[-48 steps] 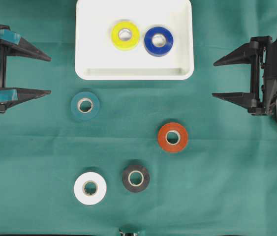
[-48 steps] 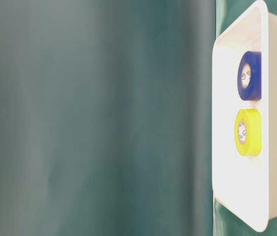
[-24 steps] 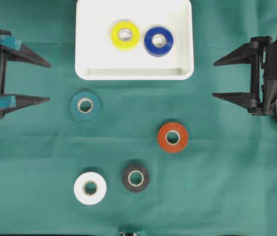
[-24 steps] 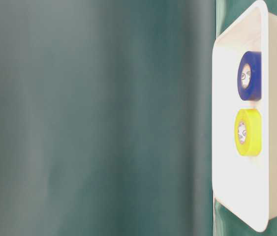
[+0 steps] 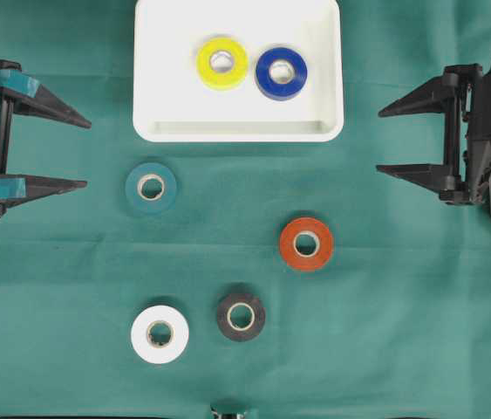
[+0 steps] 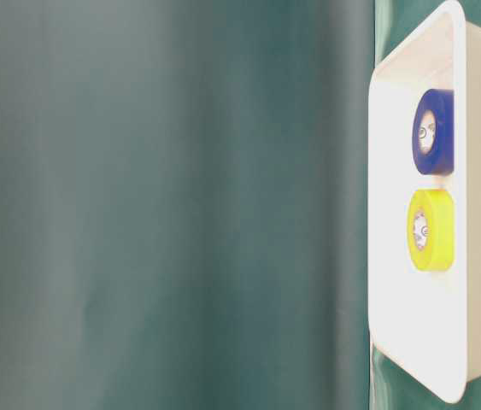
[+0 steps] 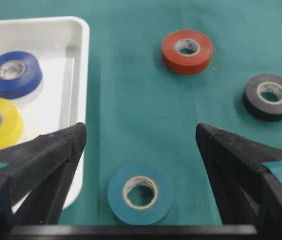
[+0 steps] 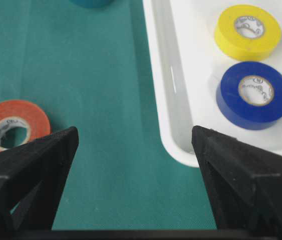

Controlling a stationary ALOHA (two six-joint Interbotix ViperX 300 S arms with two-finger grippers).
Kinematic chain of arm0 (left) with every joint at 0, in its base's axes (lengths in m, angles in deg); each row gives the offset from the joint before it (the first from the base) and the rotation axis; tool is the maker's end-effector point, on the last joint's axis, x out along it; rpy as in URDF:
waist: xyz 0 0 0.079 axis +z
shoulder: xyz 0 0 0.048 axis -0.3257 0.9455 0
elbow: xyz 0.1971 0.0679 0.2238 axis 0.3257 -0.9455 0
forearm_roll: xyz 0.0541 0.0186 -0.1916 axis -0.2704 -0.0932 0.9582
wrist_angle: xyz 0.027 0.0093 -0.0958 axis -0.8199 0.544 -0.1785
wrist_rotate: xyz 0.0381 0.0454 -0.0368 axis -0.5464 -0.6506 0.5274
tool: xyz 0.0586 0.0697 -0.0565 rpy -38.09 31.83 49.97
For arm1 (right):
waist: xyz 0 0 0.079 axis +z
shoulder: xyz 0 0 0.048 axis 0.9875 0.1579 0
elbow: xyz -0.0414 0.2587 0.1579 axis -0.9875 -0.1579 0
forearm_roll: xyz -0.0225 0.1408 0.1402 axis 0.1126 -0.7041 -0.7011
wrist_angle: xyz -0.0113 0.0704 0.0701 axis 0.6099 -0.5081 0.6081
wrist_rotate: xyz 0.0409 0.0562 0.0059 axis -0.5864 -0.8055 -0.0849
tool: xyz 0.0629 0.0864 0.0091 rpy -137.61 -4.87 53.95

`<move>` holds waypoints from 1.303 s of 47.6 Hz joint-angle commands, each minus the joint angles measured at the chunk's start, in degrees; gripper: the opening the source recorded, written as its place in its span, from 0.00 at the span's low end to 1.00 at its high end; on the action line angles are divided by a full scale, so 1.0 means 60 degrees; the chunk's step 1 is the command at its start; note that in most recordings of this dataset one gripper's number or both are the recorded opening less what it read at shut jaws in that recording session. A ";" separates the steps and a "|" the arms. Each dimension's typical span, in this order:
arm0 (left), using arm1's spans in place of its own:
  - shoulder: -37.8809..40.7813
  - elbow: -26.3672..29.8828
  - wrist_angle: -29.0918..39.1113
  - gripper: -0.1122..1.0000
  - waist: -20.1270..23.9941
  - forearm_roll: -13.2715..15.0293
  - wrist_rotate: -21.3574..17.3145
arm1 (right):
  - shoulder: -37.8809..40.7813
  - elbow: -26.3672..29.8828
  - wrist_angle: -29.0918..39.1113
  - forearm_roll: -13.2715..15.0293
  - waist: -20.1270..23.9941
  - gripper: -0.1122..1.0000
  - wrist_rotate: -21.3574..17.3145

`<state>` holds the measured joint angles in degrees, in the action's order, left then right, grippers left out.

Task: Pick up the tape from a random location and place it into the white case.
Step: 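Move the left gripper over the teal tape roll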

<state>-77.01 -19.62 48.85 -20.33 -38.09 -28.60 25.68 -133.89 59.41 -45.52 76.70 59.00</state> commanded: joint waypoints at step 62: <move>0.1670 0.1494 0.0571 0.98 -0.0454 0.0015 0.0190 | 0.0015 0.0220 -0.0073 -0.0015 -0.0029 0.91 -0.0029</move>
<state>-67.34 -13.12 50.08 -22.52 -38.09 -27.81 25.68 -133.89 59.41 -45.52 76.70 58.91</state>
